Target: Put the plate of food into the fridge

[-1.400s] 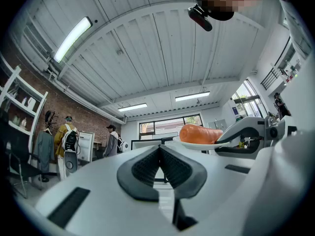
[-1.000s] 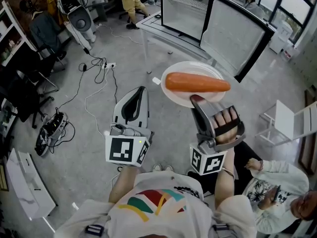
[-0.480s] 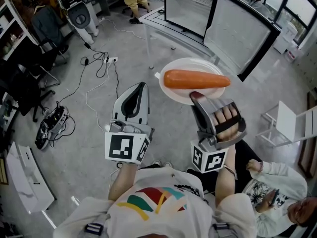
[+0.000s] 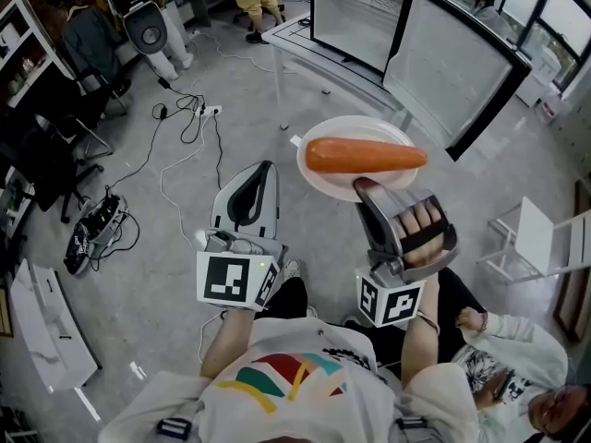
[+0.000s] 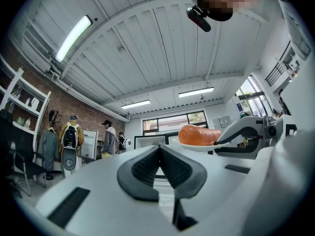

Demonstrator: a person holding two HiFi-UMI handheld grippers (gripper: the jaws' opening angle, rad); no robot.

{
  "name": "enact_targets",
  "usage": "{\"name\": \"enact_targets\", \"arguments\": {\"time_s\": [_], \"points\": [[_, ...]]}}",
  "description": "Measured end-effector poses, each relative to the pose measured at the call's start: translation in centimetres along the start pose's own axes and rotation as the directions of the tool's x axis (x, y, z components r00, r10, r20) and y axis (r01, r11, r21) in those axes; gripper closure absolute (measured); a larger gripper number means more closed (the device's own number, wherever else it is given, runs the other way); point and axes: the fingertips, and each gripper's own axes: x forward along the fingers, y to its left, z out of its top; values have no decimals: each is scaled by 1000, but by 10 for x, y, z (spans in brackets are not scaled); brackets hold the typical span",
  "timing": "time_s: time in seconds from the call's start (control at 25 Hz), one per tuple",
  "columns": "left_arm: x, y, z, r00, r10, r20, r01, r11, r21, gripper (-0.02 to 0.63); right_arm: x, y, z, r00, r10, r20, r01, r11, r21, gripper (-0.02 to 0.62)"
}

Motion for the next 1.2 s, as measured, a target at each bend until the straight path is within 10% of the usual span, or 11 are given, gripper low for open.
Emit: {"name": "enact_targets", "arguments": {"time_s": [1.2], "points": [[248,176,-47,997,-62,40,64,997,-39,600,286,5,-84,995,12,-98,-14,1000,-26,557]]}}
